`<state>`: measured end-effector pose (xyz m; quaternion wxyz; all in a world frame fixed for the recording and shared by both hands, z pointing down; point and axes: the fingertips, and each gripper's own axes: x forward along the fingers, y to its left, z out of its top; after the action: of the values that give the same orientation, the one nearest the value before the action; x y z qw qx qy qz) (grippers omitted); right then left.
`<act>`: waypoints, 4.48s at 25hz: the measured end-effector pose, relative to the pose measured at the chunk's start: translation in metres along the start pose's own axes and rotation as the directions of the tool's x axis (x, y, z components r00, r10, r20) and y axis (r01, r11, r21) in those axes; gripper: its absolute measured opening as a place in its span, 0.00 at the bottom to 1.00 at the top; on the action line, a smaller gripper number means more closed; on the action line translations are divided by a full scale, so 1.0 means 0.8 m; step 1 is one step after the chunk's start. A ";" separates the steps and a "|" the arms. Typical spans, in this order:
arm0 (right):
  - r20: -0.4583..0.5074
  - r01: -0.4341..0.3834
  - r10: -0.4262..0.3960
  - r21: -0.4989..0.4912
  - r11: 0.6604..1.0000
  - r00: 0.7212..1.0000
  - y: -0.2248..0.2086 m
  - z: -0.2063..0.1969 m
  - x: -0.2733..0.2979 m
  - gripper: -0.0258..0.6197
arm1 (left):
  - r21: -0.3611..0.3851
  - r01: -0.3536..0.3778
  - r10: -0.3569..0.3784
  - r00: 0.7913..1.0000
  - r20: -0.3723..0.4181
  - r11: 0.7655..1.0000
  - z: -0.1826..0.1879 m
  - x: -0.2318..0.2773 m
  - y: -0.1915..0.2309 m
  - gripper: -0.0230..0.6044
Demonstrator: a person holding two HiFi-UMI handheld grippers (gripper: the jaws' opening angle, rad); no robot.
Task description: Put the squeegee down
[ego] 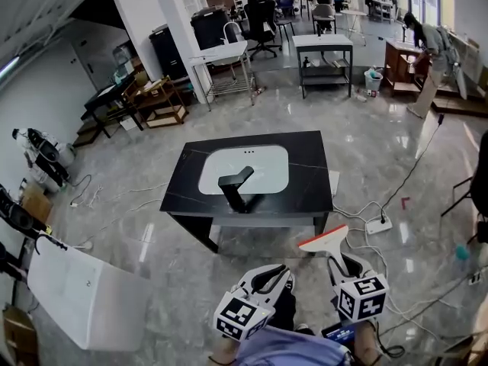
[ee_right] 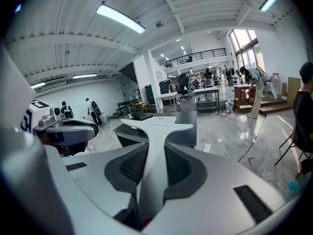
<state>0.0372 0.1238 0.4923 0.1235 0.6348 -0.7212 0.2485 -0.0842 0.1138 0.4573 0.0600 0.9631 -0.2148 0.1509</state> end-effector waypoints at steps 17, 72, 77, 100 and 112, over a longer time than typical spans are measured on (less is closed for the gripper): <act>-0.053 0.061 -0.060 0.017 0.998 0.997 -0.058 0.076 0.136 0.19 | -0.012 0.079 -0.079 0.997 0.009 0.997 0.047 0.128 0.145 0.11; -0.219 -0.143 0.112 -0.131 0.981 0.969 -0.276 0.271 0.481 0.19 | -0.148 -0.072 0.070 0.997 -0.017 0.986 0.126 0.423 0.363 0.11; -0.260 -0.210 0.160 -0.175 0.962 0.952 -0.294 0.274 0.532 0.19 | -0.156 -0.131 0.127 0.991 -0.036 0.979 0.124 0.439 0.366 0.11; -0.434 -0.237 0.112 -0.247 0.939 0.894 -0.311 0.165 0.672 0.19 | -0.199 -0.340 0.320 0.939 -0.124 0.919 0.098 0.422 0.387 0.11; -0.411 -0.231 0.166 -0.114 0.966 0.896 -0.313 0.154 0.680 0.37 | -0.202 -0.359 0.337 0.931 -0.138 0.911 0.086 0.401 0.398 0.11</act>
<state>0.2099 -0.4219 0.7074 0.2919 0.4820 -0.7595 0.3251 0.0731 -0.3120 0.5098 0.1509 0.8876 -0.3954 0.1818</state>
